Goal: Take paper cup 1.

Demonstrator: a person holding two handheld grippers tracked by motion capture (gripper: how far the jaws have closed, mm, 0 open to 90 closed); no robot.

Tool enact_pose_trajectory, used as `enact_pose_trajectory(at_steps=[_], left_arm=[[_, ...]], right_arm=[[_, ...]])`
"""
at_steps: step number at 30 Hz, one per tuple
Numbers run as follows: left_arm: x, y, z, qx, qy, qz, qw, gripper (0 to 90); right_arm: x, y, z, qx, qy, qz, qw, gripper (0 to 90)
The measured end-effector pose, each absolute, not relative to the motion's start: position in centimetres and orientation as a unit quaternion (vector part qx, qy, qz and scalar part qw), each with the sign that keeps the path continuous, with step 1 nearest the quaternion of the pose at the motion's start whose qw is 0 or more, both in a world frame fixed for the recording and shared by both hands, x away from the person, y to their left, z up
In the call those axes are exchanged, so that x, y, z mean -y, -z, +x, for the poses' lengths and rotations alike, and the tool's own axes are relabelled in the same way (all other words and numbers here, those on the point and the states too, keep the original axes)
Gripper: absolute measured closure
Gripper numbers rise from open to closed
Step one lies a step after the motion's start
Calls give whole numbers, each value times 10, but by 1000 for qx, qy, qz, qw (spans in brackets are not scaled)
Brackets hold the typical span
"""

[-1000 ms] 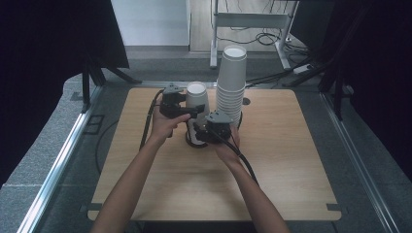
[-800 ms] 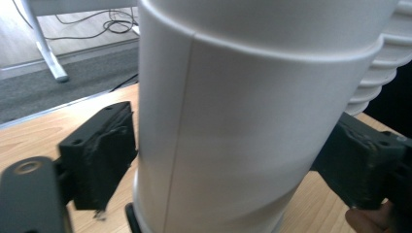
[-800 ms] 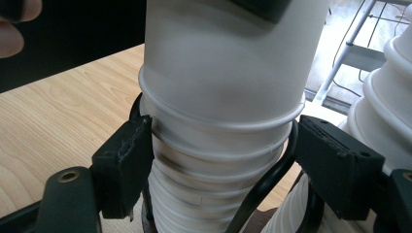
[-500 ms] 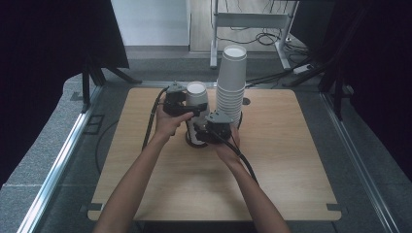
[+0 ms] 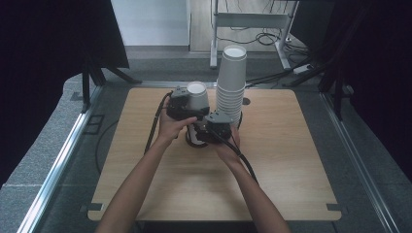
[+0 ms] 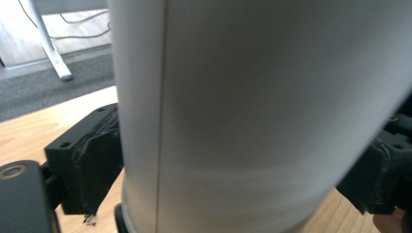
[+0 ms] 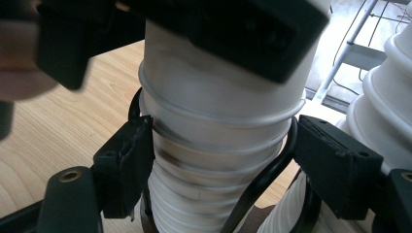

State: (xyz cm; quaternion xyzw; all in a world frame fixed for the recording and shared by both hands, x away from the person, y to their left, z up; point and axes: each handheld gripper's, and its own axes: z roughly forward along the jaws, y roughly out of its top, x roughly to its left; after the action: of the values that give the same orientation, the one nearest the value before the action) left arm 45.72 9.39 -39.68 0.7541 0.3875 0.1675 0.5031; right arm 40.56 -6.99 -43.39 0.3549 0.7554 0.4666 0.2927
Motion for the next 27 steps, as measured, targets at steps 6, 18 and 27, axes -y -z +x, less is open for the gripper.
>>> enact_pose_trajectory(at_steps=[6, 18, 27], left_arm=[[-94, 395, 456, -384, -177, 754, 502, 121], [-104, 364, 447, -379, -188, 724, 545, 134], [-110, 344, 445, -376, -194, 705, 569, 135]], right_arm=[[70, 434, 406, -756, -466, 353, 294, 230], [70, 434, 405, -757, -466, 354, 292, 232], [71, 434, 404, -757, -466, 352, 293, 235]])
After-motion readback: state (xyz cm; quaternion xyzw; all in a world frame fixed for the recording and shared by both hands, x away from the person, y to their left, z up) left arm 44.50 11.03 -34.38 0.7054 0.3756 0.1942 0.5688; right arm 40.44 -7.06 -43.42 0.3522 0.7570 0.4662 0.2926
